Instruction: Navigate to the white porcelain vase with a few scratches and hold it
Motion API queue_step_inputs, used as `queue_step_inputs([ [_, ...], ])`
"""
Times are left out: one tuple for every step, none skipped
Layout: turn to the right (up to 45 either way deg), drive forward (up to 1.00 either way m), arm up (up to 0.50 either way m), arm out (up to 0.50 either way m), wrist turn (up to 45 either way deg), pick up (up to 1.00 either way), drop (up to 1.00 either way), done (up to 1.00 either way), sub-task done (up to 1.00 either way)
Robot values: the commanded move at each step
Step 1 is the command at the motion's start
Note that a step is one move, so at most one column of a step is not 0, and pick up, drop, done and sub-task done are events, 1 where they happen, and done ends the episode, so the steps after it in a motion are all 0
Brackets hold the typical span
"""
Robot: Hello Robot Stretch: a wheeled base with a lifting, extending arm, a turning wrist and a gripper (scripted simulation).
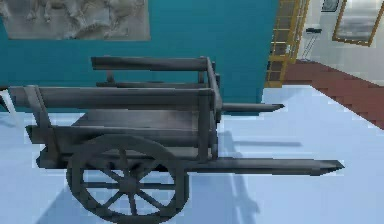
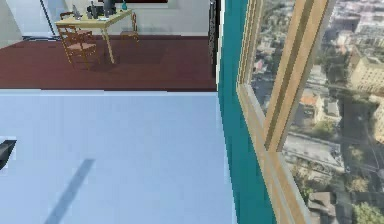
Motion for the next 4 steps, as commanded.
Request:
queue_step_inputs([
  [0.0, 0.2, 0.0, 0.0, 0.0, 0.0, 0.0, 0.0, 0.0],
  [-45.0, 0.0, 0.0, 0.0, 0.0, 0.0, 0.0, 0.0, 0.0],
  [-30.0, 0.0, 0.0, 0.0, 0.0, 0.0, 0.0, 0.0, 0.0],
  [0.0, 1.0, 0.0, 0.0, 0.0, 0.0, 0.0, 0.0, 0.0],
])
